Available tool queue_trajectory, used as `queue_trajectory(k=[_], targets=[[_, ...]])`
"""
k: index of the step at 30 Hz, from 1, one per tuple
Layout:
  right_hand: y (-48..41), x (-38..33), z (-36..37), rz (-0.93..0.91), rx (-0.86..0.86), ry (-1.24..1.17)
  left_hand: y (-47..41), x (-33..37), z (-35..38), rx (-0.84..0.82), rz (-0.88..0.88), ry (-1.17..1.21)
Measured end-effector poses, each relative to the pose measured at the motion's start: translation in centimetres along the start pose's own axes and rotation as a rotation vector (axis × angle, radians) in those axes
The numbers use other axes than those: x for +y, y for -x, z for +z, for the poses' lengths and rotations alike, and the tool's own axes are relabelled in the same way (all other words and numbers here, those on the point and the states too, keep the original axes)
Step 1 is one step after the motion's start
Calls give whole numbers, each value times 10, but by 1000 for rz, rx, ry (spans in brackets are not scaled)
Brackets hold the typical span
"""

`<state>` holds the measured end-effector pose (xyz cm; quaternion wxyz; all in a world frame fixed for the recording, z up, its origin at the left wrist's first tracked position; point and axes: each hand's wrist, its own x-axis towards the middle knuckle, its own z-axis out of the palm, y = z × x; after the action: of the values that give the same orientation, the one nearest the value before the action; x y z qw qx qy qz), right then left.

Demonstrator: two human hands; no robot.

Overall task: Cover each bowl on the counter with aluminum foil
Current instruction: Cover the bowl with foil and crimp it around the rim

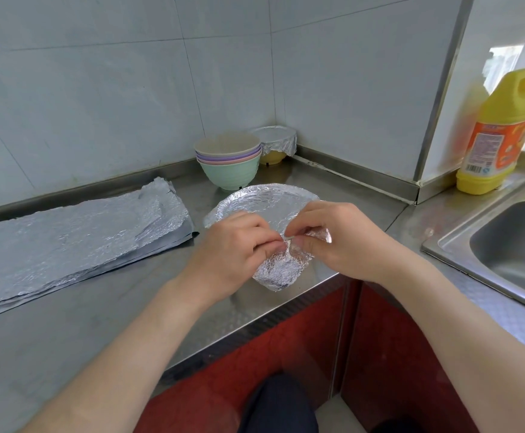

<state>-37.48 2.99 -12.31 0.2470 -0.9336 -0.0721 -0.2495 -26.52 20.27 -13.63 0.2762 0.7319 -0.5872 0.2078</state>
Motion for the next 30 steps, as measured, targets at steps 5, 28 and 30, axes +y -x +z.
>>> queue_trajectory(k=[5,28,30], targets=[[0,-5,5,67,64,-23,-1,1,3,17,-7,9],[-8,5,16,-160,100,283,5,-1,12,111,-42,-28],[-8,8,14,-182,85,260,3,3,12,110,-56,-29]])
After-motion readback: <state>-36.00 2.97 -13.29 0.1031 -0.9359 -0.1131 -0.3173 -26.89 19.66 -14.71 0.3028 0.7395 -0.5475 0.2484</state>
